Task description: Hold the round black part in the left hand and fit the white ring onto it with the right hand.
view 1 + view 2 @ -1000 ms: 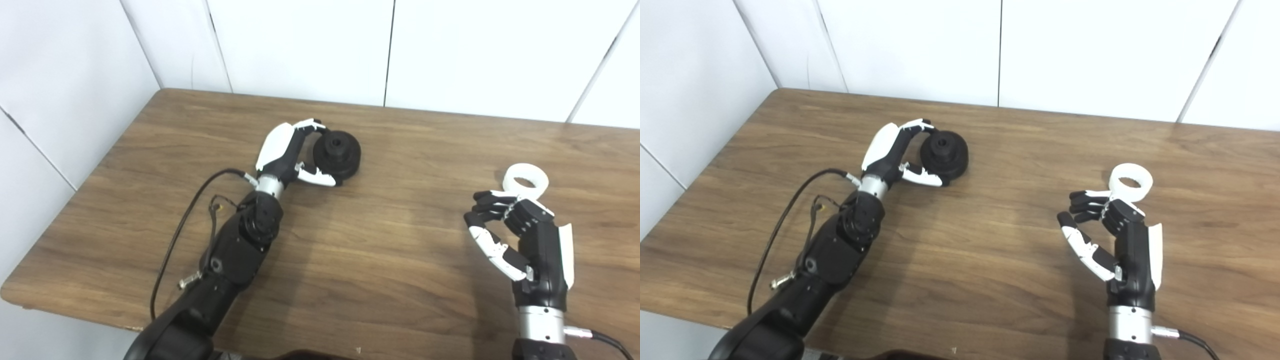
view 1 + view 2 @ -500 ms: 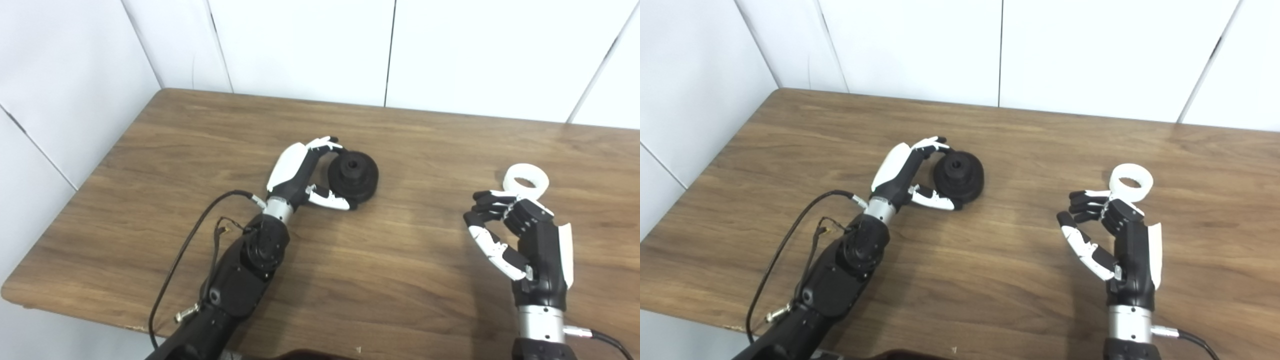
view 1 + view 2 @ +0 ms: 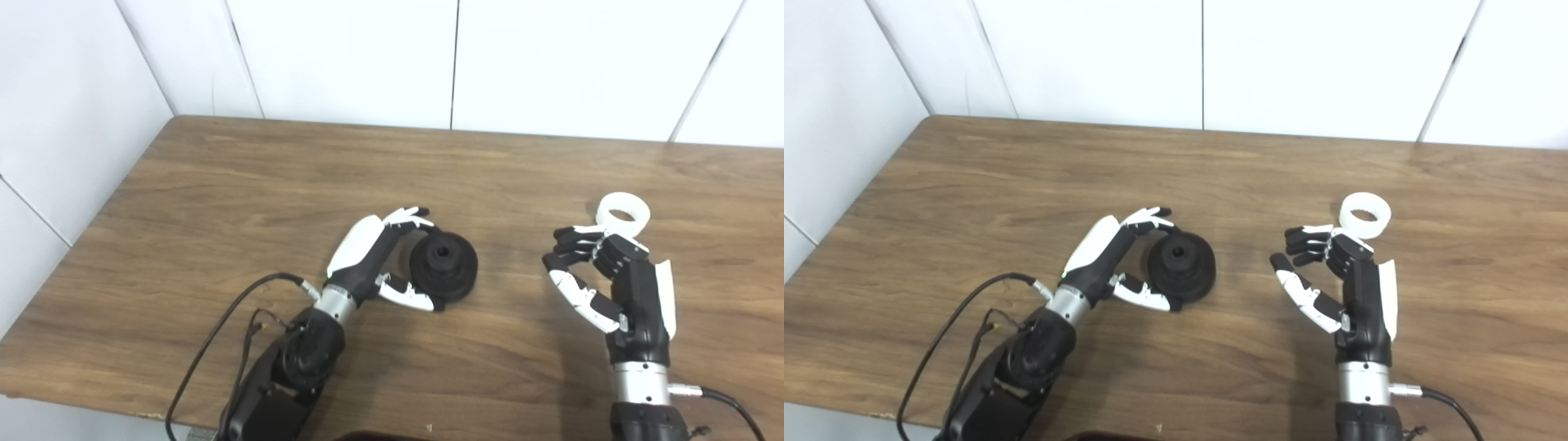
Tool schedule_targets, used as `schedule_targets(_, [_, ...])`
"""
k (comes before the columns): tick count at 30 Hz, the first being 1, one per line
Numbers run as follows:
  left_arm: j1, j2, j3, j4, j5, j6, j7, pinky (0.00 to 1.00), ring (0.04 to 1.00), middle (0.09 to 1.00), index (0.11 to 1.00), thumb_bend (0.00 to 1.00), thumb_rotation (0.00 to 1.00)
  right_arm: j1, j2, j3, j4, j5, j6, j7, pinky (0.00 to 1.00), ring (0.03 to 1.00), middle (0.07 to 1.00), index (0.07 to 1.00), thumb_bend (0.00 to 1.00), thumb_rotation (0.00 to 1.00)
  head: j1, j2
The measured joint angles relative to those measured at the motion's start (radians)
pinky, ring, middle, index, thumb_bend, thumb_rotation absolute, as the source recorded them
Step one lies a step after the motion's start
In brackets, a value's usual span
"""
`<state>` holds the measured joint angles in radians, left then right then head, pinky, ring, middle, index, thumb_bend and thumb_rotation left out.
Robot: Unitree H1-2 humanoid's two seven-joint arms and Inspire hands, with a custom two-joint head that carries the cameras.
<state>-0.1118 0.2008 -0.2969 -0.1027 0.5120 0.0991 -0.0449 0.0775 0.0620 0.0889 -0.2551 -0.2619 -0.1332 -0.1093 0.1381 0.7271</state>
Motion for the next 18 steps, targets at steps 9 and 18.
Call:
schedule_targets(9, [0.110,-0.049,-0.048,-0.115,0.028,0.009,-0.037,0.92,0.963,0.916,0.492,0.52,0.08,0.000,0.002,0.010,-0.005,-0.011,0.001,-0.016,0.45,0.539,0.597,0.495,0.50,0.15,-0.011,0.006])
schedule_targets(18, [0.127,-0.052,-0.078,-0.141,0.078,0.000,-0.058,1.00,0.960,0.912,0.492,0.52,0.08,0.000,0.004,0.020,-0.014,-0.029,0.007,-0.020,0.47,0.545,0.596,0.495,0.50,0.15,-0.116,-0.005])
